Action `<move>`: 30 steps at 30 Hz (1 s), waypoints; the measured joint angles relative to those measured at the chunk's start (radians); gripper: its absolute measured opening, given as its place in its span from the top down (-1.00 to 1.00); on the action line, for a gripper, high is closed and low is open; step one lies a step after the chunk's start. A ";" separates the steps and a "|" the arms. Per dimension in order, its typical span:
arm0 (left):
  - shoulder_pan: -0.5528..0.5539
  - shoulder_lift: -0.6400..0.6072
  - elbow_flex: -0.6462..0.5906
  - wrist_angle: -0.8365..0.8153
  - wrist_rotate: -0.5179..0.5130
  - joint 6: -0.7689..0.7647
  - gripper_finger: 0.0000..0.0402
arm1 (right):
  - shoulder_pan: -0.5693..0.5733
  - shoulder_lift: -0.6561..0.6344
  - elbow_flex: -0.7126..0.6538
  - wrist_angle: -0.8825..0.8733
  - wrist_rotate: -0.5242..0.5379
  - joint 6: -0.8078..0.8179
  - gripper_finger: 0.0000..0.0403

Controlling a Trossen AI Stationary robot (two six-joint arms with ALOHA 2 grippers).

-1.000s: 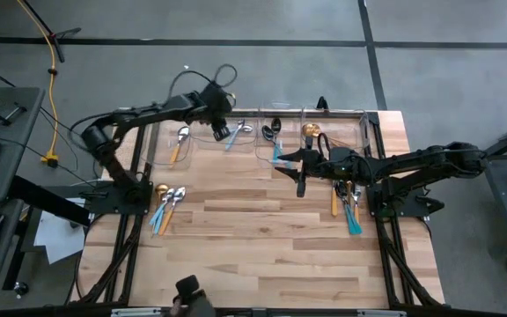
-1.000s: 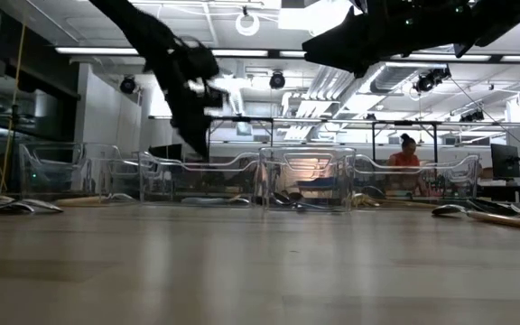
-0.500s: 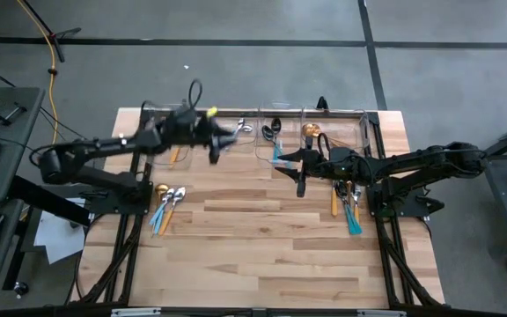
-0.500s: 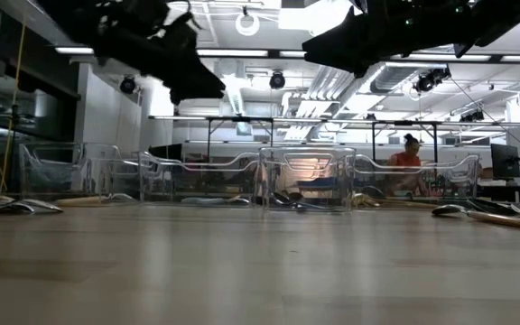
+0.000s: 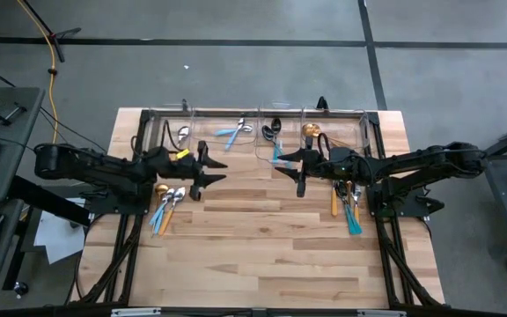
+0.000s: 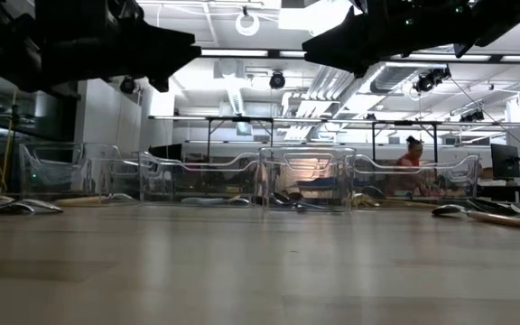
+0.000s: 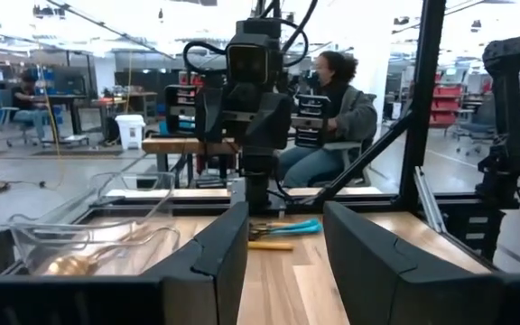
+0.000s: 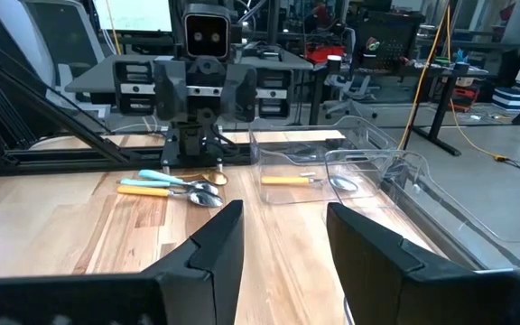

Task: Sort silverware by color (type)
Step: Put the yellow spoon into the left transparent bin

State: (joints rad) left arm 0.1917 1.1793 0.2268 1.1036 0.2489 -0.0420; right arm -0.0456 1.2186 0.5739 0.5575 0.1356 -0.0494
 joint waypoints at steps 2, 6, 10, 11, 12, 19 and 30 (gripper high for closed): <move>0.001 0.000 0.002 -0.004 -0.001 0.001 0.34 | 0.000 0.000 0.000 0.000 0.000 0.000 0.28; 0.005 0.000 0.002 -0.005 -0.003 0.010 0.34 | 0.000 0.000 0.000 0.000 0.000 0.000 0.28; 0.005 0.000 0.002 -0.005 -0.003 0.013 0.33 | 0.000 0.000 0.000 0.000 0.000 0.000 0.28; 0.005 0.000 0.002 -0.005 -0.003 0.013 0.34 | 0.000 0.000 0.000 0.000 0.000 0.000 0.28; 0.005 0.000 0.002 -0.005 -0.003 0.013 0.34 | 0.000 0.000 0.000 0.000 0.000 0.000 0.28; 0.004 0.000 0.002 -0.006 -0.002 0.012 0.33 | 0.000 0.000 0.000 0.000 0.000 0.005 0.28; 0.004 0.000 0.002 -0.006 -0.002 0.012 0.34 | 0.001 0.000 0.000 0.000 0.004 0.058 0.28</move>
State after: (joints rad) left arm 0.1959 1.1793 0.2291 1.0973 0.2470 -0.0296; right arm -0.0449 1.2186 0.5739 0.5575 0.1397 0.0085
